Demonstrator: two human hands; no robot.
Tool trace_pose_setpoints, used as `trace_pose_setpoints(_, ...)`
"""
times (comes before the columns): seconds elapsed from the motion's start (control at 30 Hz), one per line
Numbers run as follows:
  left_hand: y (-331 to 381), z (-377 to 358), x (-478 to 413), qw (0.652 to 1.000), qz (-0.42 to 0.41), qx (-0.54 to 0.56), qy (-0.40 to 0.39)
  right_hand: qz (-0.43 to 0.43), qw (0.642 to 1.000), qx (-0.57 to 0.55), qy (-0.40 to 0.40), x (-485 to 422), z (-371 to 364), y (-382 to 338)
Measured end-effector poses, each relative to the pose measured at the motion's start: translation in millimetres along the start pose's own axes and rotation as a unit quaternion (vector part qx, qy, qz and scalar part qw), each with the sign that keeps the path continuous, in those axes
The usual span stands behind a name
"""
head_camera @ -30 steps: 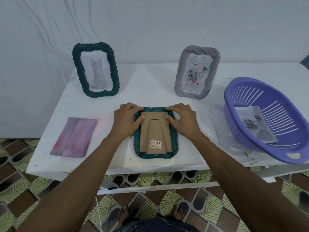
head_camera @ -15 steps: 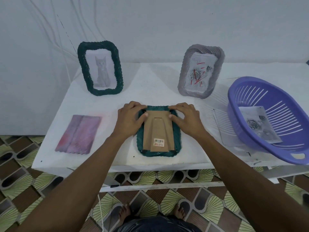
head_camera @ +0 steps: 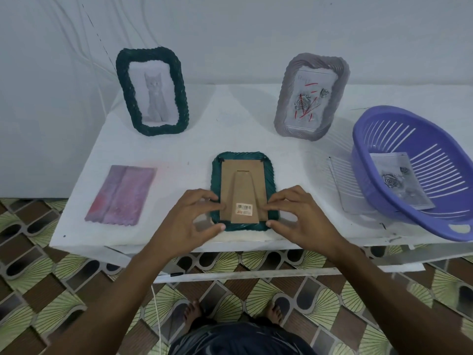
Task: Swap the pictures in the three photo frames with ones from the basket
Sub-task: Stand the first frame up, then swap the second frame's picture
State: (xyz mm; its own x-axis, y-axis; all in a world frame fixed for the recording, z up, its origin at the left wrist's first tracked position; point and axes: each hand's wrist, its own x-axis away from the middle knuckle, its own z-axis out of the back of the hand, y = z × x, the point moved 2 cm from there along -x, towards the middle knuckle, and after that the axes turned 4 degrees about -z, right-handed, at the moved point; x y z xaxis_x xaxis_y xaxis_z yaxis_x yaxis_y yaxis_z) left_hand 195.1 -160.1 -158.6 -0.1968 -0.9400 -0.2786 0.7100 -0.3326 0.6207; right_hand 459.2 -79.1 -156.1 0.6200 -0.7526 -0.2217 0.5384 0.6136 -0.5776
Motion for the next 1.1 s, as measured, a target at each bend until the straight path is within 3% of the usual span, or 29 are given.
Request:
trace_pose_setpoints(0.5,10,-16,-2,0.997,0.013,-0.017,0.073,-0.038,0.994,-0.03,0.103,6,-15,-6)
trace_pose_setpoints(0.97,-13,25,10,0.996,0.061,-0.046,0.053,-0.046,0.995,-0.041,0.078,-23,-41,-42)
trace_pose_setpoints(1.1,-9,34,-3,0.988,0.106,-0.079,0.082,-0.073,0.991,-0.071,0.082,-32,-32,-34)
